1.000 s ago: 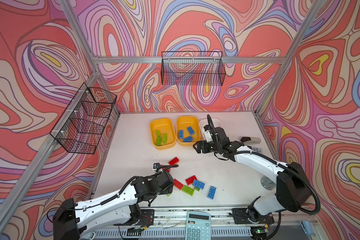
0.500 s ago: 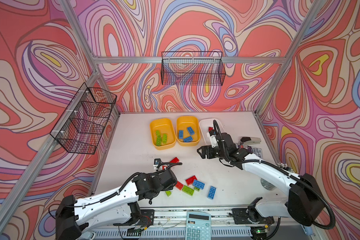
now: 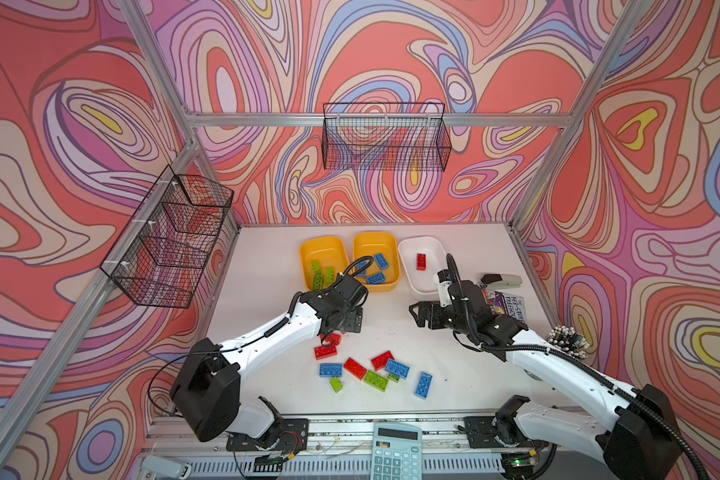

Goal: Sort the legos into containers by color
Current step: 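Draw the right gripper back while the left gripper moves toward the red bricks, then lower the left gripper onto a red brick and close on it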

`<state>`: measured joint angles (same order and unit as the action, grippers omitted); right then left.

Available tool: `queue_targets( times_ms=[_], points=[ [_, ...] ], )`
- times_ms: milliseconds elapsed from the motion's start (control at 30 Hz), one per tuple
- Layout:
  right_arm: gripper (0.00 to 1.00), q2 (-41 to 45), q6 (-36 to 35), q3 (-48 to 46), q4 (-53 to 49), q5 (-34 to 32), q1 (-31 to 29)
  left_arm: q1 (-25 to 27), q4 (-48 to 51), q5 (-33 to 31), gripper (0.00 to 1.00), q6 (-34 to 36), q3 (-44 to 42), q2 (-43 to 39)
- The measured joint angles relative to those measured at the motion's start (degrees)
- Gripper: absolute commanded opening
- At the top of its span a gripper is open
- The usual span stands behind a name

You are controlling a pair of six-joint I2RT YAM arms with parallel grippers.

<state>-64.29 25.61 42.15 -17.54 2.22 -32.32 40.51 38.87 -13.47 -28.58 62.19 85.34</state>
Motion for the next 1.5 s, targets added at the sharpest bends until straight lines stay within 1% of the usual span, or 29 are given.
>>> queue_targets(
  times_ms=[133,333,533,700,800,967,1100,1267,1500],
  points=[
    [0.98,-2.78,0.52,0.07,-0.09,1.79,0.00,-1.81,-2.95,4.76,0.87,5.79,1.90,4.35],
    [0.98,-5.46,0.59,1.86,-2.05,3.34,0.00,-5.55,-4.35,10.49,0.83,11.04,2.80,6.73],
    [0.98,-8.48,0.24,8.26,-2.36,5.11,0.00,-6.01,-4.33,12.11,0.82,14.71,6.05,7.65],
    [0.98,-8.96,0.17,8.59,-2.64,6.03,0.00,-6.75,-4.31,13.46,0.82,17.70,5.29,6.71],
    [0.98,-7.85,0.42,7.91,-2.95,6.12,0.00,-7.26,-4.42,14.19,0.82,19.65,4.74,6.23],
    [0.98,-1.70,0.96,5.16,-4.85,4.87,0.00,-7.98,-4.46,15.32,0.82,22.34,4.20,6.36],
    [0.98,1.75,1.73,3.50,-5.33,4.04,0.00,-8.59,-4.15,15.43,0.79,24.48,5.64,8.85],
    [0.98,3.39,2.62,1.44,-5.66,3.98,0.00,-8.66,-3.50,15.41,0.78,26.23,7.67,13.55],
    [0.98,3.13,3.21,-0.22,-5.31,4.48,0.00,-8.66,-2.89,15.37,0.71,26.36,7.06,14.95]
  ],
)
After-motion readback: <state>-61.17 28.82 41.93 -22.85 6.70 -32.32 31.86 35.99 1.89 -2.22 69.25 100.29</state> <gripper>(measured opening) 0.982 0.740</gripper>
